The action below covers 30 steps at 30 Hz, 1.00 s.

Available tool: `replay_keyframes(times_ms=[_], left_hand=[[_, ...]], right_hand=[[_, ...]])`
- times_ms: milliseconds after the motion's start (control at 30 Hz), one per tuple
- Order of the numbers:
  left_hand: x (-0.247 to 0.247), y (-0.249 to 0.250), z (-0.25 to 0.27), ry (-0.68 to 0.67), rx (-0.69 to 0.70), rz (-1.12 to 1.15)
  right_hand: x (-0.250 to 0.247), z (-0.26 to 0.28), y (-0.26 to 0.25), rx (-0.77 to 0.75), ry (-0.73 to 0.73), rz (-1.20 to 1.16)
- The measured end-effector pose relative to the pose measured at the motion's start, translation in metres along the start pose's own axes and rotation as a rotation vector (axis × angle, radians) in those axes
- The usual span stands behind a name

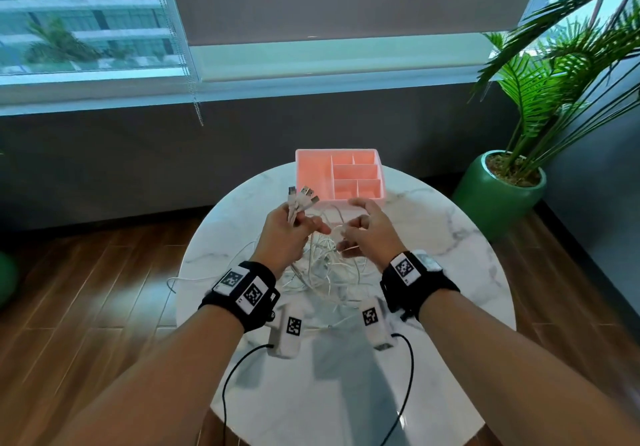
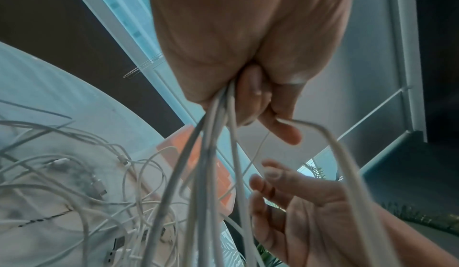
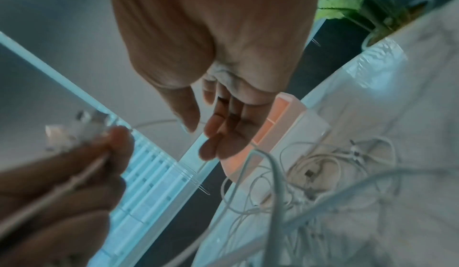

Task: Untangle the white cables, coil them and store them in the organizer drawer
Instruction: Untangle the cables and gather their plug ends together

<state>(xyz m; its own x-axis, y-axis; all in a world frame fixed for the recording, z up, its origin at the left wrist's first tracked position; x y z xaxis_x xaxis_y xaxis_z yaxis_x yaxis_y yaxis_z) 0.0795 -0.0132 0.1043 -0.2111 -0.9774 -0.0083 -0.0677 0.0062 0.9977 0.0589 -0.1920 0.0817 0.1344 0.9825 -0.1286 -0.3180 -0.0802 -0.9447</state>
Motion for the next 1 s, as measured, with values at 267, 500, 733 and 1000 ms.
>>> replay_keyframes(times_ms=[267, 500, 733, 1000], left_hand=[[-0.007, 0.017, -0.004, 0.049, 0.080, 0.112], [-0.027, 0.013, -0.006, 0.170, 0.068, 0.093], [-0.026, -0.014, -0.006, 0.221, -0.047, -0.079], [-0.017, -0.025, -0.007, 0.144, -0.050, -0.193]], right_hand=[[-0.010, -0.032, 0.041, 0.290, -0.046, 0.714], [-0.078, -0.049, 0.054, 0.236, 0.289, 0.396], [-0.109, -0.041, -0.059, -0.035, 0.307, -0.460], [-0.112, -0.028, -0.107, -0.117, 0.222, -0.808]])
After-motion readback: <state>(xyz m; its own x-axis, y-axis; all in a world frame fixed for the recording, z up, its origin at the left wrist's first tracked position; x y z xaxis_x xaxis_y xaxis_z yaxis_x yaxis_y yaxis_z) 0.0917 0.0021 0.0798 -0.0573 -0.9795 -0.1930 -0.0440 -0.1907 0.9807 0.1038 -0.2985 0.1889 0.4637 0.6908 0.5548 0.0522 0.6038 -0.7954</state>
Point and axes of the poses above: each hand's wrist, its own z-axis away from the middle knuckle, its own x-axis out of the palm, y = z × x, the point moved 5 cm from there along -z, towards the middle knuckle, and after that the axes turned 8 degrees about x, right-handed, at the moved point
